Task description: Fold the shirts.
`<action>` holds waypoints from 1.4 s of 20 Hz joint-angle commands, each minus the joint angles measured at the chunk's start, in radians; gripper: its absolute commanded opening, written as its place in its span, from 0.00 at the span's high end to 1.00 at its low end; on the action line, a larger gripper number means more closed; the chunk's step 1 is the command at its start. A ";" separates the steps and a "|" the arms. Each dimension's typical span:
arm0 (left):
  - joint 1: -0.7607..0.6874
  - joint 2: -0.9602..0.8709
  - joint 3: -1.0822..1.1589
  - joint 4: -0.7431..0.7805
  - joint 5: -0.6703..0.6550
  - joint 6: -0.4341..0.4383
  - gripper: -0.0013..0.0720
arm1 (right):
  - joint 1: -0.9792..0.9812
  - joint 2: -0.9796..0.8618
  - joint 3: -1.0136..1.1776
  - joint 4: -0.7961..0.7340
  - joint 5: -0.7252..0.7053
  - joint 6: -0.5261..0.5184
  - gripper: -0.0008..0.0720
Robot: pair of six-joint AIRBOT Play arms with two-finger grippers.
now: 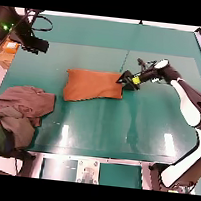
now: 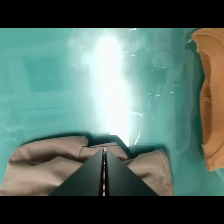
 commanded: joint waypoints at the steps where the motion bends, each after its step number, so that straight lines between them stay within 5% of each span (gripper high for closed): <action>1: 0.000 0.000 0.001 -0.021 0.002 -0.008 0.94 | 0.094 -0.005 -0.045 0.106 -0.132 -0.031 0.15; 2: 0.000 0.000 0.001 -0.021 0.002 -0.008 0.94 | 0.114 -0.005 -0.042 0.126 -0.159 -0.031 0.19; 3: 0.000 0.000 0.001 -0.021 0.000 -0.008 0.94 | 0.121 -0.005 -0.031 0.132 -0.167 -0.031 0.65; 4: 0.000 0.000 0.001 -0.021 -0.001 -0.007 0.94 | 0.119 -0.003 -0.016 0.131 -0.165 -0.031 0.95; 9: 0.000 0.000 0.001 -0.021 -0.018 -0.004 0.94 | -0.100 0.099 0.014 0.104 -0.132 -0.007 0.97; 14: 0.000 0.000 0.001 -0.021 -0.003 -0.005 0.94 | -0.526 0.331 -0.032 -0.177 -0.004 0.090 0.97; 22: 0.000 0.000 0.000 -0.041 0.027 -0.008 0.94 | -1.253 0.609 -0.342 -0.420 -0.003 0.059 0.97; 28: 0.000 0.000 0.001 -0.081 0.029 -0.008 0.94 | -1.481 0.642 -0.694 -0.427 -0.103 0.018 0.97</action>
